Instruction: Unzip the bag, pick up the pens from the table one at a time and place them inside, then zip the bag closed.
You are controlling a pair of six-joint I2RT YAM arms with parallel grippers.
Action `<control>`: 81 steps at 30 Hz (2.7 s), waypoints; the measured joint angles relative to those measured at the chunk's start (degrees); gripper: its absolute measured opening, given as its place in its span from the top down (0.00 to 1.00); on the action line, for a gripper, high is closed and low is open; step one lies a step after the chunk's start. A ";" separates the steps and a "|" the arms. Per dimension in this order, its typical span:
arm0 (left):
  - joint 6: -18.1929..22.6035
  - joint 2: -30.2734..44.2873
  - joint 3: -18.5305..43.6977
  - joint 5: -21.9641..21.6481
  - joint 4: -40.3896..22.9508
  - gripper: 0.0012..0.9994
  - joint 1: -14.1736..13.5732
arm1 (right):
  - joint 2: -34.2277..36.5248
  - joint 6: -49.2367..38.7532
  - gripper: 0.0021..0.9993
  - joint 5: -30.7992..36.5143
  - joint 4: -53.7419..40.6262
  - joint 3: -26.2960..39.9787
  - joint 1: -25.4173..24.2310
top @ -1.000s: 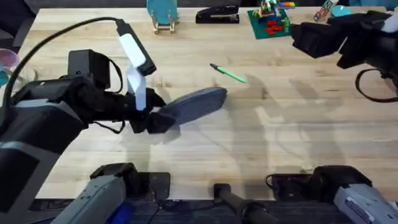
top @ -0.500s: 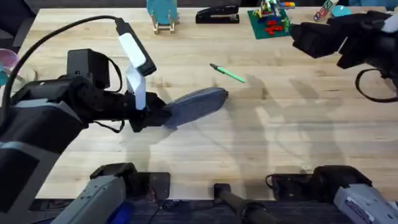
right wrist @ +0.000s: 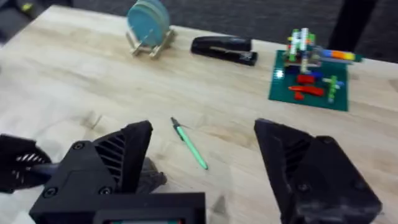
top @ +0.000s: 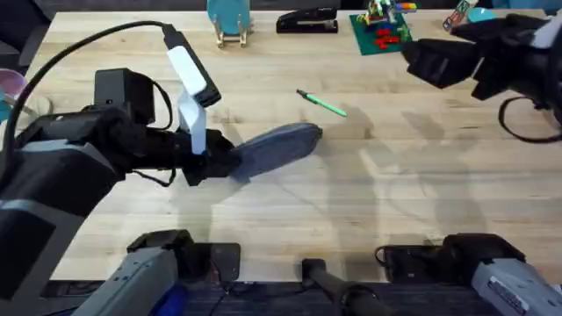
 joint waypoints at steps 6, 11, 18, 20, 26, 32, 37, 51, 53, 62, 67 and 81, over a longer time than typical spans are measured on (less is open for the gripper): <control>0.00 0.02 0.00 0.00 0.00 0.96 0.00 | 8.98 -5.14 0.00 -6.81 -2.43 4.30 0.00; 0.00 0.02 0.00 0.00 0.00 0.96 0.00 | 17.78 -13.41 0.00 -11.53 -10.45 11.56 0.00; 0.00 0.02 0.00 0.00 0.00 0.96 0.00 | 25.18 -27.68 0.00 -13.64 -23.94 22.13 0.00; 0.00 0.01 0.00 0.00 0.00 0.96 0.00 | 26.76 -32.55 0.00 -13.80 -28.72 24.55 0.00; 0.00 0.01 0.00 0.00 0.00 0.96 0.00 | 31.09 -46.62 0.00 -13.97 -37.65 27.74 0.00; 0.00 0.00 0.00 0.00 0.00 0.96 0.00 | 32.79 -61.15 0.00 -14.43 -42.10 27.80 0.00; 0.00 0.02 0.00 0.00 0.00 0.96 0.00 | 32.79 -70.19 0.00 -15.04 -40.88 27.82 -0.52; 0.00 0.01 0.00 0.00 -0.02 0.96 0.00 | 34.17 -77.56 0.00 -16.20 -39.80 27.94 -1.39; 0.00 0.00 0.00 0.00 -0.02 0.96 0.00 | 35.68 -79.38 0.00 -17.48 -39.99 27.97 -1.81; 0.00 0.01 0.00 0.00 -0.02 0.96 0.00 | 43.74 -87.96 0.01 -22.95 -40.80 27.97 -3.24; 0.00 0.00 0.00 0.00 -0.04 0.96 0.00 | 47.37 -91.93 0.01 -24.89 -40.88 28.00 -3.23; 0.00 0.00 0.00 0.00 -0.02 0.96 0.00 | 58.31 -106.93 0.00 -26.09 -45.69 28.02 -3.23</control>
